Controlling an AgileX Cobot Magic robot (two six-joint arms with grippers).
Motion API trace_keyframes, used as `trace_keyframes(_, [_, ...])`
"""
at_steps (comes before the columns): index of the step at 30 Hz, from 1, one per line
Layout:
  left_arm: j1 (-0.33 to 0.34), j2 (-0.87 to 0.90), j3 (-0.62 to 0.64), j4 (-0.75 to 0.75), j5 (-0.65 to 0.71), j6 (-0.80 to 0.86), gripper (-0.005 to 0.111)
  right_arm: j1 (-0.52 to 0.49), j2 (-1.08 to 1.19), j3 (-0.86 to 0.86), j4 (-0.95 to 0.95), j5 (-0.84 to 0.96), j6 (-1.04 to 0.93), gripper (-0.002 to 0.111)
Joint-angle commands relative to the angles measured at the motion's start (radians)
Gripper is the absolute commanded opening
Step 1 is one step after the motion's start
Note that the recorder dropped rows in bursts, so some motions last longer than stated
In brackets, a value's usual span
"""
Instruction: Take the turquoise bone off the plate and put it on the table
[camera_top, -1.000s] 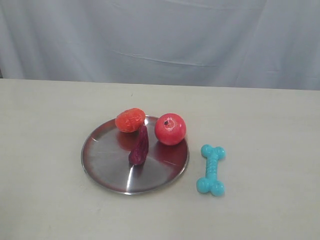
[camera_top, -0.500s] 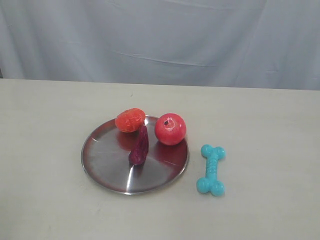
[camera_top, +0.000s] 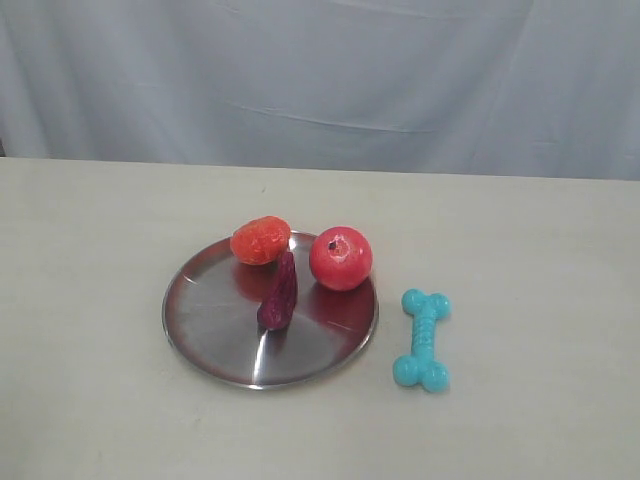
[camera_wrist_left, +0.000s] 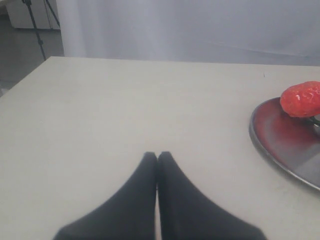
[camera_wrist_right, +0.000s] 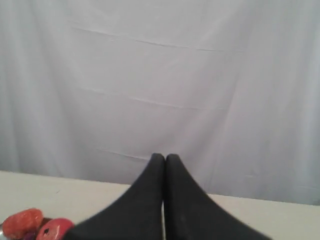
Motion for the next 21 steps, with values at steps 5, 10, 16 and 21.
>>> trace_keyframes(5, [0.004,-0.001,0.003,-0.002,-0.005,-0.004,0.0,-0.312,-0.147,0.141,0.059,-0.178,0.092,-0.001])
trace_keyframes(10, [0.004,-0.001,0.003,-0.002,-0.005,-0.004,0.0,-0.348,-0.222,0.202,0.063,-0.178,0.094,-0.001])
trace_keyframes(16, [0.004,-0.001,0.003,-0.002,-0.005,-0.004,0.0,-0.348,-0.222,0.296,0.063,-0.183,0.094,-0.001])
trace_keyframes(21, [0.004,-0.001,0.003,-0.002,-0.005,-0.004,0.0,-0.348,-0.222,0.4,0.061,-0.21,0.089,-0.001])
